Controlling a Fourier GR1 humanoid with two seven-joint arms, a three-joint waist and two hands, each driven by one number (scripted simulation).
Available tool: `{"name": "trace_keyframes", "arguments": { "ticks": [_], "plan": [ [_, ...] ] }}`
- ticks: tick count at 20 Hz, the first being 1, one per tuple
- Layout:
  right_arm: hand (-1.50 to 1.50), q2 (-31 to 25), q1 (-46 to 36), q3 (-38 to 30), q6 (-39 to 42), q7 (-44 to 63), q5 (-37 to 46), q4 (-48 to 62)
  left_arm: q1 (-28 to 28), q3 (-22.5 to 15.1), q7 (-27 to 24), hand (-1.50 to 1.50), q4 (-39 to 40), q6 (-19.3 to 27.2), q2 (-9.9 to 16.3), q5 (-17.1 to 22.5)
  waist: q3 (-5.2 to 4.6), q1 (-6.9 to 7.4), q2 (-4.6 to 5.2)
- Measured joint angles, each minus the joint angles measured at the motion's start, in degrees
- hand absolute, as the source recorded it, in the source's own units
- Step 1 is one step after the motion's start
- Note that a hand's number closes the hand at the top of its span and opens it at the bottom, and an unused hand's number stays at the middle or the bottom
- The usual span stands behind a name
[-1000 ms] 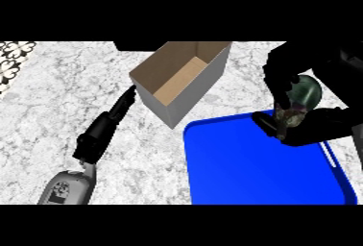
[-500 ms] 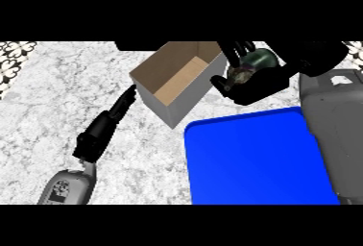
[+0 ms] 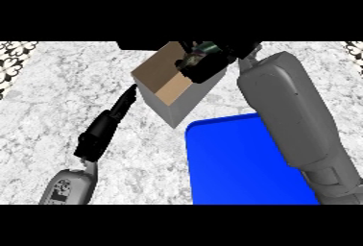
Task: Pick the eggplant from the tray and place it in the cardboard box
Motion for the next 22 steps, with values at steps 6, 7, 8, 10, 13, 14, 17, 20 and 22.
{"name": "trace_keyframes", "arguments": {
  "ticks": [6,7,8,10,13,14,17,20,22],
  "plan": [
    [1.5,3.71,-2.32,0.74,-6.06,-4.4,4.87,13.35,-0.21,0.95,-0.37,0.0,0.38,-1.68,0.67,0.71,0.0,0.25,0.13],
    [-1.5,4.19,-2.35,0.32,-5.96,-4.04,4.75,14.82,-0.34,0.56,0.83,0.0,-0.6,-1.3,0.24,0.45,0.0,0.2,0.09],
    [-1.5,5.2,-2.44,0.1,-6.37,-3.4,4.47,16.82,-0.24,0.63,0.27,0.0,-0.32,-1.48,0.35,0.43,0.01,0.31,0.13],
    [-1.5,6.18,-2.64,-1.22,-6.23,-3.97,3.55,21.32,-1.19,0.85,0.41,0.0,0.39,-1.58,0.11,0.58,0.0,0.45,0.29],
    [-1.5,7.47,-3.51,-2.23,-6.47,-5.32,3.09,27.33,-1.22,0.63,0.22,0.0,0.71,-1.51,-0.31,0.23,0.01,0.46,0.28],
    [-1.5,7.82,-3.82,-2.44,-6.92,-6.2,2.71,29.32,-1.37,0.61,0.26,0.0,0.66,-1.56,-0.38,0.16,0.02,0.53,0.28],
    [-1.5,8.27,-4.83,-5.06,-7.7,-9.73,0.14,33.63,-1.73,0.26,0.81,0.0,0.51,-1.55,-0.83,-0.1,0.02,0.81,0.21],
    [-1.5,8.62,-5.01,-9.5,-8.5,-12.67,-4.29,35.59,-1.55,0.19,1.05,0.0,0.01,-1.3,-0.99,-0.35,0.05,1.03,0.35],
    [-1.5,8.61,-5.11,-13.17,-8.6,-14.29,-7.93,36.45,-1.29,0.11,1.27,0.0,-0.7,-1.41,-0.99,-0.27,0.07,1.19,0.45]
  ]
}}
